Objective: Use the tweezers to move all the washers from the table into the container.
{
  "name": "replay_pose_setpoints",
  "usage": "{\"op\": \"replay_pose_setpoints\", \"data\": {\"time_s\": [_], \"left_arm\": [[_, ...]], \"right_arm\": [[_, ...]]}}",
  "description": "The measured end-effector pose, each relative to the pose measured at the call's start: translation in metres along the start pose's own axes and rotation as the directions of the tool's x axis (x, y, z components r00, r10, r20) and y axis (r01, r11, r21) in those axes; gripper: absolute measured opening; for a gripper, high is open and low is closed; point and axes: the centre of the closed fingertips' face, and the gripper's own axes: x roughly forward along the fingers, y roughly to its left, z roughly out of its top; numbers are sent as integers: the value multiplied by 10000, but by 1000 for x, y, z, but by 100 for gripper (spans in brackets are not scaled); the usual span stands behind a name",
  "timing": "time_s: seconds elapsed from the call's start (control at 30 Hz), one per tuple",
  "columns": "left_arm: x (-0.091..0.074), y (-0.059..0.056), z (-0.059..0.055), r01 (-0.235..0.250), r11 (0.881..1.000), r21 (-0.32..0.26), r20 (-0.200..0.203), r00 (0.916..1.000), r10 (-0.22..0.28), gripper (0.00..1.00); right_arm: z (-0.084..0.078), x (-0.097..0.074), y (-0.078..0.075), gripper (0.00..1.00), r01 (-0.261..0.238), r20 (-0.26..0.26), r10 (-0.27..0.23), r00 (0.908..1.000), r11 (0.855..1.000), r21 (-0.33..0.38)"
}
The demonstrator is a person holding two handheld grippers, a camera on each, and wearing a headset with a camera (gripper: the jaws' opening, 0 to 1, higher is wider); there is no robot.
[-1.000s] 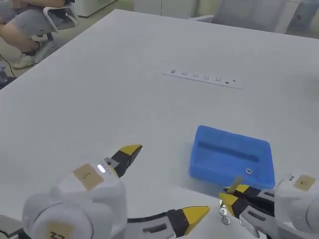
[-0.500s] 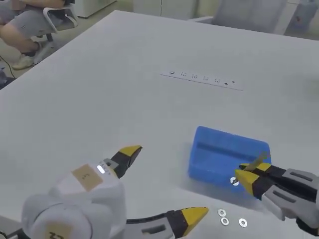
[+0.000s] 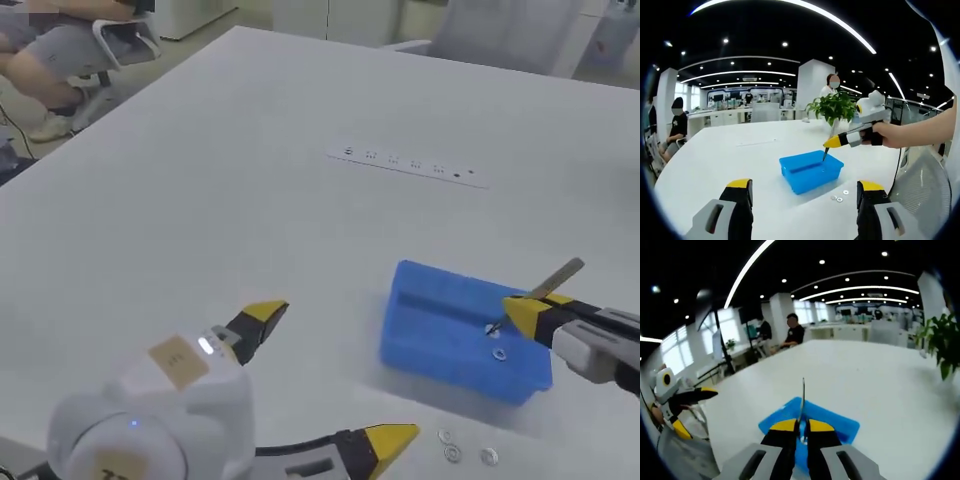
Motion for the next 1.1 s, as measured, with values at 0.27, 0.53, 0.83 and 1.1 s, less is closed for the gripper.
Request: {"op": "replay_pose_setpoints", "data": {"time_s": [0.27,0.53,0.83,1.1], "left_arm": [[0,1,0,6,10000,-31,-24,10000,-6,87],[0,2,-1,-7,10000,-69,-49,10000,6,87],[0,3,-2,-29,9999,-106,-43,10000,29,86],[0,3,-2,-32,9999,-113,-83,10000,31,86]], "right_arm": [[-19,20,-12,3,24,-695,-10,9976,9998,200],[-36,35,-21,3,111,-1260,-102,9920,9999,65],[-45,38,-25,3,28,-1514,-72,9885,9996,-290],[-40,26,-18,4,-46,-1166,3,9932,9993,-368]]}}
